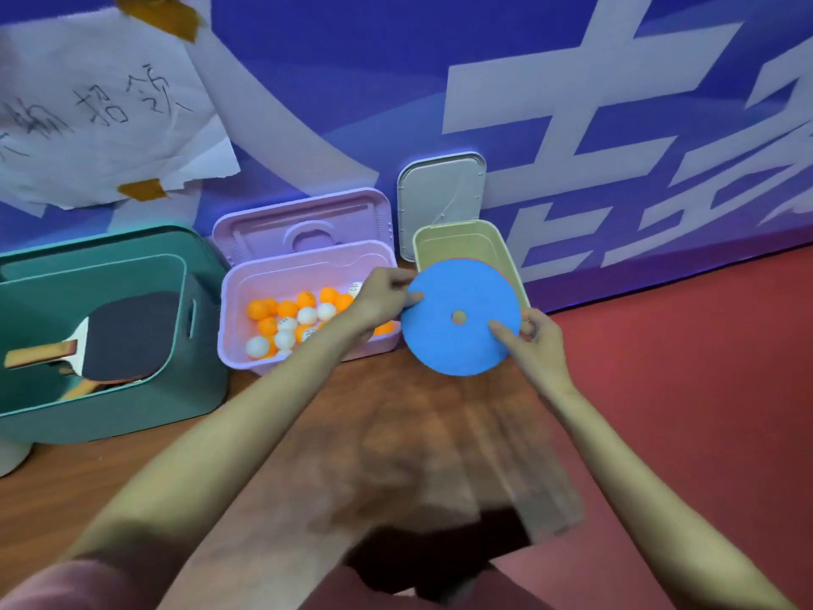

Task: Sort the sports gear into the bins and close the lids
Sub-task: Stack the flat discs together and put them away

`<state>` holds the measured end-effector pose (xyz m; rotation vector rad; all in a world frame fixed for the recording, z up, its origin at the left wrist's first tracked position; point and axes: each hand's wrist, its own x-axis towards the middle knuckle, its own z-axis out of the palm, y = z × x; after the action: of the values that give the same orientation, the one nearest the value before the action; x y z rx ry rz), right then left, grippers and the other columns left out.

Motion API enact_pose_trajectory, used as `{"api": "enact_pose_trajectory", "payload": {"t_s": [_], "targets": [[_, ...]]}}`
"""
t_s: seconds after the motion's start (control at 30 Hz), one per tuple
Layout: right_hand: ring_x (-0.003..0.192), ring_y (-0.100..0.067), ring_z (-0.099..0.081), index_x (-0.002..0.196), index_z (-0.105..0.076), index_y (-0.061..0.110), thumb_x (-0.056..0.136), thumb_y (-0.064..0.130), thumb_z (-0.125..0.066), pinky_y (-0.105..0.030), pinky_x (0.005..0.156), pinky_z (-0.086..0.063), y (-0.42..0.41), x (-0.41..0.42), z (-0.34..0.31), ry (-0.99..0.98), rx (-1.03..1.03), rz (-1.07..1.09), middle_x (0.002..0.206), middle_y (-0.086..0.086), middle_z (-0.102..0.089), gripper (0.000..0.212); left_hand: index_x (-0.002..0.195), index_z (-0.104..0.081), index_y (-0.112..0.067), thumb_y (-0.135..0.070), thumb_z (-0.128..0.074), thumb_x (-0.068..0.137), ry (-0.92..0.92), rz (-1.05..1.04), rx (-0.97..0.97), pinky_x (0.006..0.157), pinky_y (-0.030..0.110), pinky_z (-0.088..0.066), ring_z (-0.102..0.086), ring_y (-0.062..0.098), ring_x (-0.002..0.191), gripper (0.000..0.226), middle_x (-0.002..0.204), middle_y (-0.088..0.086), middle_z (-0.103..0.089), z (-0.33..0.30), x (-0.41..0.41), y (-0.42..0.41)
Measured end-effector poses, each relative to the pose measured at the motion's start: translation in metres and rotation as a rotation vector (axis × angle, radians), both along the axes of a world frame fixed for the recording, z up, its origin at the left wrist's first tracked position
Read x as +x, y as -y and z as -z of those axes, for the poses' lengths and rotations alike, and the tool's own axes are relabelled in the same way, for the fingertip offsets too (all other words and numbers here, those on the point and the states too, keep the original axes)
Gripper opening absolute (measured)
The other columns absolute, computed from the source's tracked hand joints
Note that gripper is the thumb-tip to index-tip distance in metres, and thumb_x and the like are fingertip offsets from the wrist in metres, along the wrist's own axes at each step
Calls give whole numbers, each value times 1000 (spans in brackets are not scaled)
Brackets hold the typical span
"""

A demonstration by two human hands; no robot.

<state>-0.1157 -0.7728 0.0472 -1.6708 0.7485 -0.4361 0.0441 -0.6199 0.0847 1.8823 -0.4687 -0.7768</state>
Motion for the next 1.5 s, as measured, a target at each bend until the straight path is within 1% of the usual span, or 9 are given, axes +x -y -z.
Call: {"api": "enact_pose_trajectory", "payload": {"t_s": [0.13,0.3,0.37,0.53,0.67,0.87,1.17,1.33,1.5], "targets": [[74,-10,-68,99,-47,17,78,8,-74,-26,64,-53,37,25,-2,-14,-98,-29,86,-5,-70,35,120,-64,-8,8,-51,88,166,114,8,77,30,-51,-55,14,86,37,97,5,-63,-25,46,62],[51,-11,-46,73,-48,14,81,23,-71,-28,59,-36,65,55,-1,-124,-183,38,53,4,-48,26,123,-61,-3,9,-51,89,293,240,84,65,6,-44,-51,10,90,37,103,2,-61,-32,80,123],[55,-21,-48,64,-46,12,83,27,-69,-34,60,-38,71,60,5,-192,-224,18,53,-5,-49,33,122,-62,-3,10,-52,88,315,293,113,73,13,-45,-51,11,91,38,101,4,-61,-18,90,137],[83,-36,-60,79,-59,3,86,33,-63,-35,64,-40,69,69,25,-476,-429,-102,82,-19,-65,31,122,-61,0,12,-53,86,350,424,185,78,13,-44,-51,12,95,38,107,5,-62,29,110,154],[100,-34,-60,95,-63,-1,93,30,-57,-37,79,-42,63,84,48,-640,-526,-198,101,-20,-66,32,118,-66,-3,10,-58,83,343,465,253,91,37,-47,-55,16,95,38,108,5,-67,69,124,163],[111,-33,-57,111,-58,1,94,30,-54,-36,85,-45,63,108,71,-829,-472,-253,116,-16,-62,33,119,-65,-3,7,-61,82,408,560,344,81,9,-37,-56,15,103,38,118,6,-66,103,139,178],[116,-35,-55,118,-56,1,92,12,-50,-34,91,-45,71,116,76,-976,-440,-352,125,-18,-58,29,111,-67,-6,5,-51,77,537,720,402,88,35,-45,-58,23,95,39,107,9,-69,117,131,190],[111,-36,-54,114,-55,1,93,19,-49,-37,85,-44,67,115,60,-827,-581,-316,117,-20,-60,28,131,-55,-9,-4,-52,87,604,571,488,101,28,-36,-50,23,124,45,134,6,-57,107,121,185],[113,-39,-42,129,-47,4,72,10,-65,-42,90,-33,73,92,67,-581,-833,-13,126,-22,-45,60,113,-58,-8,-8,-48,84,884,114,555,76,42,-47,-57,37,101,31,110,15,-63,84,106,141]]}}
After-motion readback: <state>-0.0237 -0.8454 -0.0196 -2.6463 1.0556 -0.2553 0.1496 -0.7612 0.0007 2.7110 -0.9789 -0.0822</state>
